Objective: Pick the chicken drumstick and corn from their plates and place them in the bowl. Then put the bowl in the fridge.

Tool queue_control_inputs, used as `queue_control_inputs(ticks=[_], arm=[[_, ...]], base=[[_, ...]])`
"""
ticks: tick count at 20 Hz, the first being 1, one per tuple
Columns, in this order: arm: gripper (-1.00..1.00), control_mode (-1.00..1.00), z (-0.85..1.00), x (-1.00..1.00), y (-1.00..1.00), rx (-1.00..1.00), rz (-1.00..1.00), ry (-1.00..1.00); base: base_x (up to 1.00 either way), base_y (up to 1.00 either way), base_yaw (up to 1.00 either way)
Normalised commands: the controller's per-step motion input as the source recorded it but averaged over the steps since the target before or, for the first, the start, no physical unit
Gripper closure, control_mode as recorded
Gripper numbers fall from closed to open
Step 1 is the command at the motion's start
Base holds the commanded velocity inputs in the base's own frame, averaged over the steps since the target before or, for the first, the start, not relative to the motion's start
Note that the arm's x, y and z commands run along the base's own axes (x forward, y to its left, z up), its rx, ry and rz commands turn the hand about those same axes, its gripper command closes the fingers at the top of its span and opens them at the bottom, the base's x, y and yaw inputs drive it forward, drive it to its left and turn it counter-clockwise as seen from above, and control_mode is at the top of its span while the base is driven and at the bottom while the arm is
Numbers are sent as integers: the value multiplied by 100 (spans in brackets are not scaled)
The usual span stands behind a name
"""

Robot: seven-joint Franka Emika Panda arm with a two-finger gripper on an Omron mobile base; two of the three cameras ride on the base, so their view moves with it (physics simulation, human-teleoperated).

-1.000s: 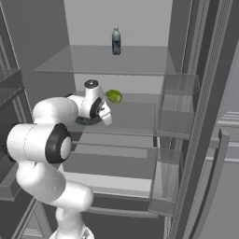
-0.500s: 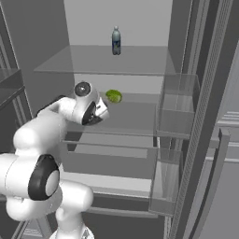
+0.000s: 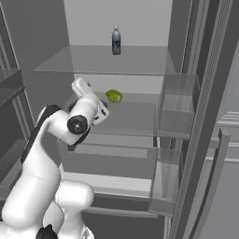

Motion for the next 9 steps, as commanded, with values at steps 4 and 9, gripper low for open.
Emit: queue_control_inputs(ticks=[4,9], arm=[[-100,-100,100,-100,-26,16,5,-34],[-100,-100,45,-52,-1,2,9,-8]], base=[[0,0,0],[0,0,0]])
